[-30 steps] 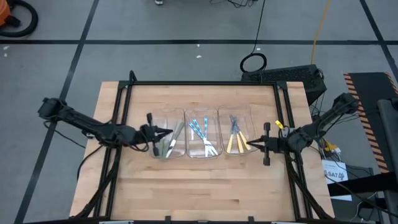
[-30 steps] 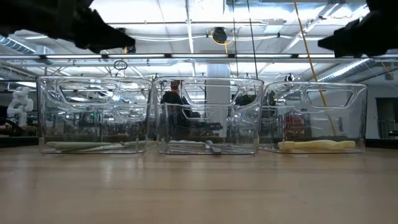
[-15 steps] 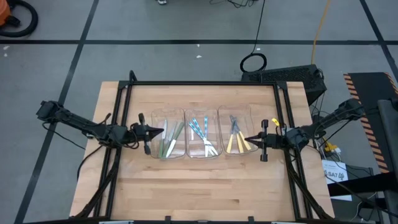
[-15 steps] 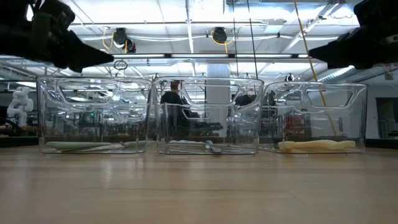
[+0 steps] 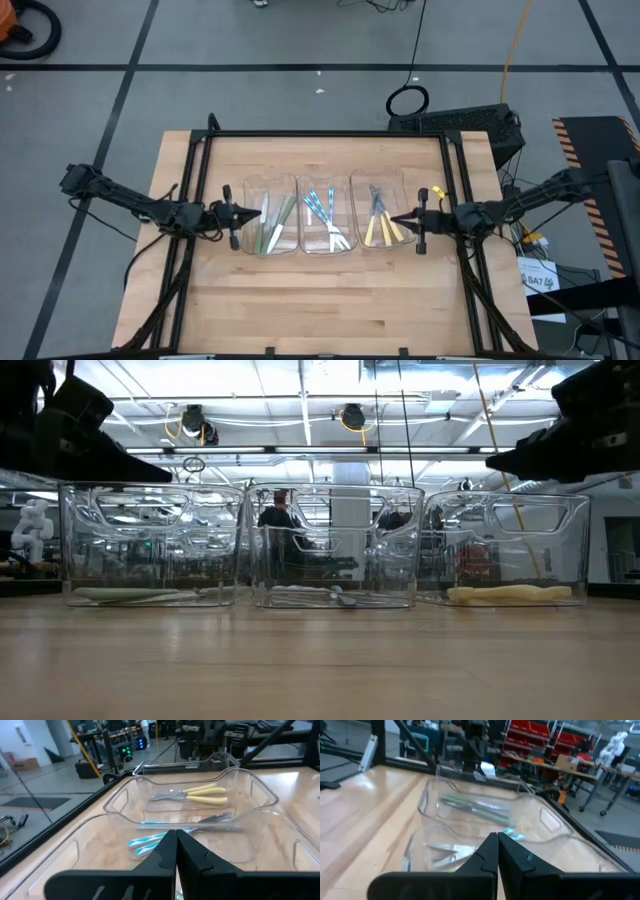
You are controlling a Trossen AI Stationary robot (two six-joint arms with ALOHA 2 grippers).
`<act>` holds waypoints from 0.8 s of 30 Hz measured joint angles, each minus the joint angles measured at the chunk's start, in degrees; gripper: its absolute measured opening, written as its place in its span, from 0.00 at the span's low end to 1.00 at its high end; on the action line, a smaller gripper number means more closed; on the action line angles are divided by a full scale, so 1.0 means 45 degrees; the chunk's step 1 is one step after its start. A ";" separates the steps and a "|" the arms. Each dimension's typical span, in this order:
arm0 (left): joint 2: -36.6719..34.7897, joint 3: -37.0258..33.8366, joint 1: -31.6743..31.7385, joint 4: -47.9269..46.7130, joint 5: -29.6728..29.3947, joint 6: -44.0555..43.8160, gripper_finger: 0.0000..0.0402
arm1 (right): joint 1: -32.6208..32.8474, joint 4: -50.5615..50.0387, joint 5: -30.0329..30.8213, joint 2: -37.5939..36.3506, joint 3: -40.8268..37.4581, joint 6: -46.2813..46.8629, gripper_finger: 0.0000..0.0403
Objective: Sort silverware by color (type)
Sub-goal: Return to Home Position
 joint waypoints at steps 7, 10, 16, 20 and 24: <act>-0.1009 0.0000 -0.0005 0.0012 0.0585 0.0837 0.01 | -0.0349 -0.0477 -0.0363 0.0005 -0.0001 0.0081 0.00; -0.1711 0.0000 -0.0005 -0.0064 0.0712 0.1252 0.01 | -0.0586 -0.0286 -0.1044 0.0000 -0.0010 -0.0310 0.00; -0.3107 0.0000 0.0000 -0.0887 0.0722 0.1726 0.01 | -0.1178 -0.0236 -0.1069 -0.0028 -0.0012 -0.0452 0.00; -0.4119 0.0000 0.0000 -0.2300 0.0726 0.1441 0.01 | -0.1427 -0.0303 -0.1001 -0.0202 -0.0015 -0.0564 0.00; -0.5215 0.0000 0.0000 -0.3710 0.0731 0.1106 0.01 | -0.1513 -0.0339 -0.0991 -0.0501 -0.0015 -0.0732 0.00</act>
